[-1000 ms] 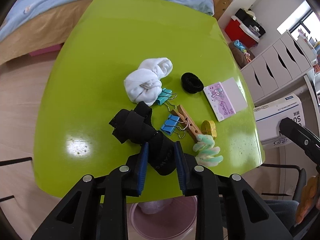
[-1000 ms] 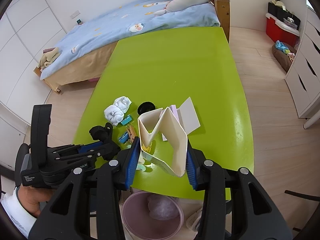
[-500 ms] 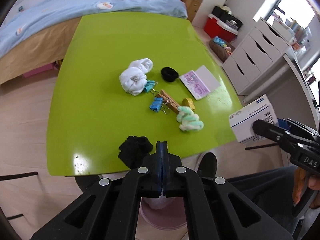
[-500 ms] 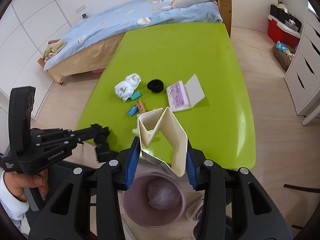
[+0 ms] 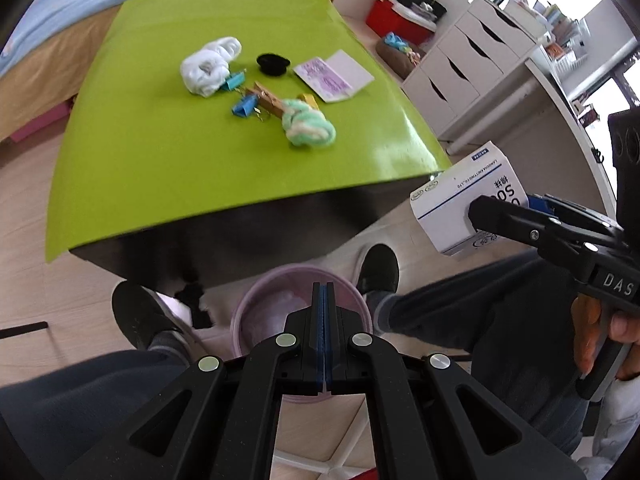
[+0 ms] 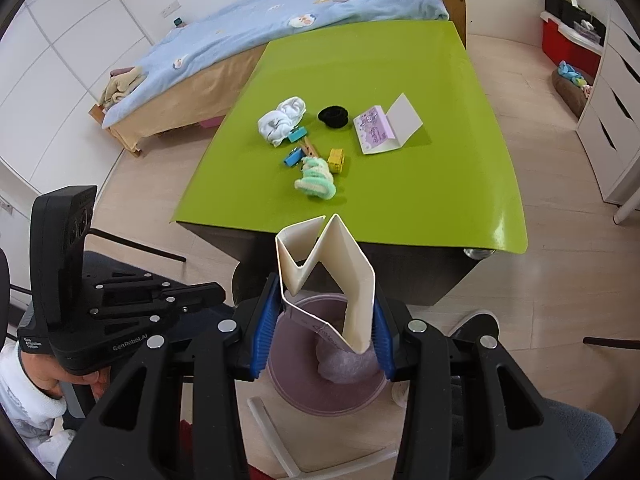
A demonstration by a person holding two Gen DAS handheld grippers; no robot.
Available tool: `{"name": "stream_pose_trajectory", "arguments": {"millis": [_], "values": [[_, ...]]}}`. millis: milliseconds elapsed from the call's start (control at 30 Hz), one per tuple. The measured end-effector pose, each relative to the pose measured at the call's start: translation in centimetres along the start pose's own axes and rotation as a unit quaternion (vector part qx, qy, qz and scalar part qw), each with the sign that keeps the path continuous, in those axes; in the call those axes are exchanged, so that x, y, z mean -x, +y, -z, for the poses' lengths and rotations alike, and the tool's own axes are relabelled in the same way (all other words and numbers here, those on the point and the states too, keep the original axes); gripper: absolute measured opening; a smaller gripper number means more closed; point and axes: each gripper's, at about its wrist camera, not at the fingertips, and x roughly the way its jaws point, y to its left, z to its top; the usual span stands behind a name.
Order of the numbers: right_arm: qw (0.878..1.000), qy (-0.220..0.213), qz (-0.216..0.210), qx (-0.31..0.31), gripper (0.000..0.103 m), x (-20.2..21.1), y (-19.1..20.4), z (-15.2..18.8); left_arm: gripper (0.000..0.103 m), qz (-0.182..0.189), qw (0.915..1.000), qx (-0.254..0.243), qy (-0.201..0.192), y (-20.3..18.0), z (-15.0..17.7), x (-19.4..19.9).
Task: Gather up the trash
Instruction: 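Carry sock and box over the pink bin and open both tools to drop them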
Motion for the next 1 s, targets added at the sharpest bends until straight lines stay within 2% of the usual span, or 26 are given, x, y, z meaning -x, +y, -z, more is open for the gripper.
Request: {"name": "stream_pose_trajectory", "arguments": {"millis": [67, 100, 167, 200, 233, 467, 500, 533, 567, 633, 833, 1000], "values": [[1.000, 0.006, -0.002, 0.003, 0.042, -0.1, 0.1, 0.5, 0.000, -0.003, 0.9999, 0.013, 0.000, 0.3, 0.1, 0.0], [1.000, 0.008, -0.003, 0.005, 0.042, -0.1, 0.2, 0.6, 0.008, -0.011, 0.9998, 0.019, -0.004, 0.4, 0.0, 0.2], [1.000, 0.012, -0.004, 0.009, 0.042, -0.1, 0.4, 1.0, 0.037, -0.029, 0.9993, 0.021, -0.012, 0.6, -0.1, 0.6], [1.000, 0.014, -0.005, 0.010, 0.042, -0.1, 0.6, 1.2, 0.075, -0.036, 0.9989, 0.024, -0.021, 0.9, -0.2, 0.9], [1.000, 0.017, -0.006, 0.013, 0.042, -0.1, 0.7, 1.4, 0.093, -0.037, 0.9982, 0.027, -0.039, 1.0, -0.3, 1.5], [0.999, 0.033, -0.008, 0.027, 0.045, -0.7, 1.4, 2.1, 0.094, -0.067, 0.9948, 0.017, -0.075, 1.5, -0.4, 3.6], [0.999, 0.036, -0.010, 0.030, 0.051, -0.8, 1.5, 2.2, 0.094, -0.069, 0.9943, 0.016, -0.080, 1.5, -0.4, 4.0], [0.999, 0.040, -0.011, 0.031, 0.066, -0.9, 1.6, 2.3, 0.095, -0.071, 0.9939, 0.016, -0.083, 1.5, -0.4, 4.3], [0.999, 0.040, -0.008, 0.031, 0.076, -1.0, 1.6, 2.3, 0.095, -0.073, 0.9935, 0.015, -0.087, 1.6, -0.5, 4.6], [0.999, 0.035, -0.004, 0.029, 0.088, -1.1, 1.5, 2.3, 0.095, -0.076, 0.9930, 0.013, -0.090, 1.8, -0.6, 4.8], [0.999, 0.028, 0.002, 0.018, 0.095, -1.0, 1.1, 1.9, 0.095, -0.074, 0.9928, 0.009, -0.094, 1.8, -0.3, 5.3], [1.000, 0.016, 0.008, 0.016, 0.097, -0.5, 0.8, 1.5, 0.095, -0.072, 0.9929, 0.008, -0.095, 1.8, -0.3, 5.3]]}}
